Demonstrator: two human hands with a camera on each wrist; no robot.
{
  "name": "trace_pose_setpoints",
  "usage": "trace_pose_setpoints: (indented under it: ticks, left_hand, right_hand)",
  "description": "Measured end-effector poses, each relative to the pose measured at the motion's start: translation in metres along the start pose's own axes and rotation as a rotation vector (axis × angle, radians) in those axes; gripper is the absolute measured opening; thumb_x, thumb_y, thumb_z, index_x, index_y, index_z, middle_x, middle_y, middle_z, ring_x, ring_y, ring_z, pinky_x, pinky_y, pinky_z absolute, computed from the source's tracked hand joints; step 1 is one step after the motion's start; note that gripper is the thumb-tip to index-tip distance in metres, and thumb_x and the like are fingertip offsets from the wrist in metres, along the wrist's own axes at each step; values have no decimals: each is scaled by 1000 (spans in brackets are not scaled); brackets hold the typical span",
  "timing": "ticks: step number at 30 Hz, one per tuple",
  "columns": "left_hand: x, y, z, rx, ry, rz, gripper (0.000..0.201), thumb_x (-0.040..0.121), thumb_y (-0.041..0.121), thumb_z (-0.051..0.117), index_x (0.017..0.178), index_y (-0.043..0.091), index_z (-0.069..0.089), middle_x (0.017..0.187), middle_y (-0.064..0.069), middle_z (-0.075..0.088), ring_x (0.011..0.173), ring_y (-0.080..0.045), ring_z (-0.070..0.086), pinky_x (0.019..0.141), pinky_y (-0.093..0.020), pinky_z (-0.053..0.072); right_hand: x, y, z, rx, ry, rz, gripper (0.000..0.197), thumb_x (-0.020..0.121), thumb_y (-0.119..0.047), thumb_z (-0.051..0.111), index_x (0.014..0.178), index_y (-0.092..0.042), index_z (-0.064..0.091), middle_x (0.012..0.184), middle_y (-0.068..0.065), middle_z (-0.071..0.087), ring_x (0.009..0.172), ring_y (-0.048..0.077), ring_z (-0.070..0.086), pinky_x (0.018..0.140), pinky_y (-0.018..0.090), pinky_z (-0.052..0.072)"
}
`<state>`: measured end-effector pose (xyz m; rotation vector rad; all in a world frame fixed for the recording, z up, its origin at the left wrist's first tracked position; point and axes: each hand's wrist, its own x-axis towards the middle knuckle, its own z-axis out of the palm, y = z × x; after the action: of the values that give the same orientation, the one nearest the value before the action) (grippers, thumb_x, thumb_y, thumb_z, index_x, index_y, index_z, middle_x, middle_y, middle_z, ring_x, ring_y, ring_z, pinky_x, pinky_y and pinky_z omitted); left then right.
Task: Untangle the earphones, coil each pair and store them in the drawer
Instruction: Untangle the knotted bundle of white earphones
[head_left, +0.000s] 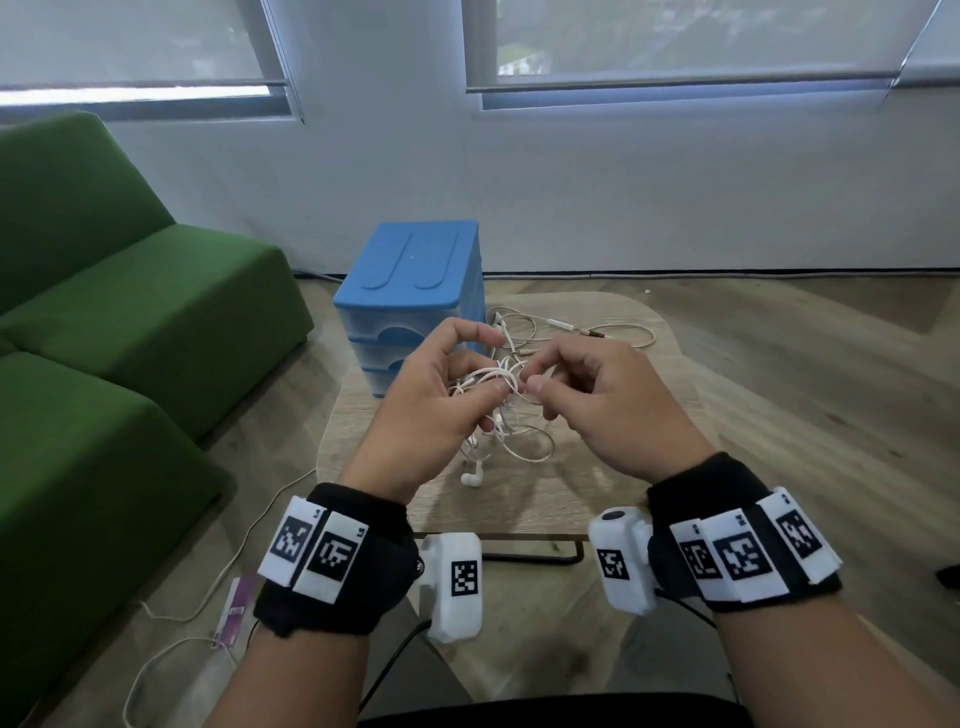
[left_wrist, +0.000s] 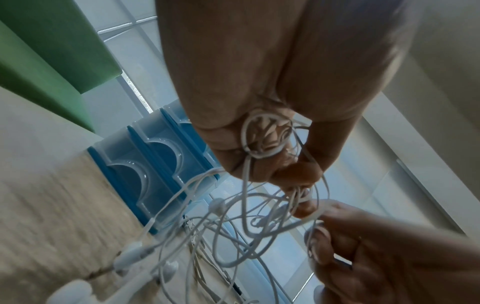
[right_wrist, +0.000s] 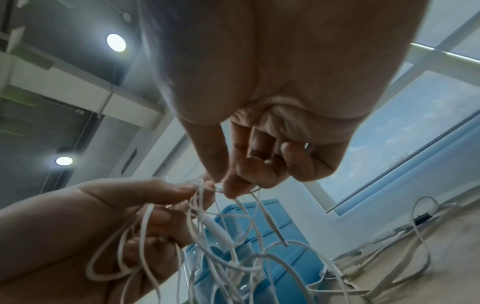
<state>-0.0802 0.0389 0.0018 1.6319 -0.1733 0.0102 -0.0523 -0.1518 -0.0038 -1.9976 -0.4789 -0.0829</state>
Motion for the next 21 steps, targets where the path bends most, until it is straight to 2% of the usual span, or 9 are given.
trace_pose_setpoints:
  ticks: [2,4,6,8,12,14,16,19,21]
  left_hand:
    - [1,-1,0,34,4,6,30,94,2,71,118,16,61,85,-7,70,59,-10,57,57,-19,47]
    - [2,-3,0,54,19,7,29,94,2,72,117,17,62,83,-7,71,59,-11,59,57,-19,48]
    - [2,-3,0,69,41,9,29,93,3,74,116,17,63,82,-9,73,58,-12,61,55,-19,48]
    - [3,-2,2,88,58,10,29,92,4,75,116,18,65,83,-11,75,57,-13,62,54,-19,48]
    - [3,-5,3,172,90,2,21,93,9,75,110,21,71,81,-8,76,55,-13,61,52,-18,45]
    - [4,-7,2,194,122,-11,15,94,9,75,105,20,74,78,-1,74,54,-12,60,51,-19,45]
    - [4,-9,1,203,149,-22,13,94,8,74,102,19,77,77,3,73,54,-11,59,50,-18,45]
    - [4,-8,1,193,149,-25,12,94,6,74,98,17,79,71,3,70,54,-10,57,50,-18,44]
    - [5,-8,0,189,145,-35,13,94,7,74,97,18,79,66,6,68,54,-9,56,50,-20,44]
  right_hand:
    - [-2,-2,-2,8,-12,-32,9,92,-21,73,83,-20,77,68,0,70,63,16,61,63,30,49]
    - [-5,-5,-3,-22,-40,-63,10,89,-26,77,80,-20,77,69,-4,69,61,6,55,61,22,45]
    - [-4,-3,-4,-105,-42,-85,13,87,-24,79,76,-20,74,66,-7,66,61,6,55,61,20,43]
    - [-2,-2,-6,-139,-19,-94,15,88,-20,76,74,-20,71,67,-8,65,62,7,55,63,22,42]
    - [-1,-10,-15,20,81,-96,16,96,-14,67,80,-13,64,73,-6,60,67,6,51,65,18,42]
    - [0,-14,-21,158,132,-101,17,99,-12,61,83,-7,60,77,3,58,71,6,50,68,19,42]
    - [2,-16,-26,294,189,-75,17,100,-14,56,83,-11,58,83,6,64,76,4,55,70,18,42]
    - [5,-17,-30,422,241,-4,14,96,-25,52,82,-24,56,93,3,74,86,12,59,74,29,42]
    - [4,-17,-30,506,257,32,14,97,-27,49,84,-25,54,96,7,76,89,20,62,74,36,40]
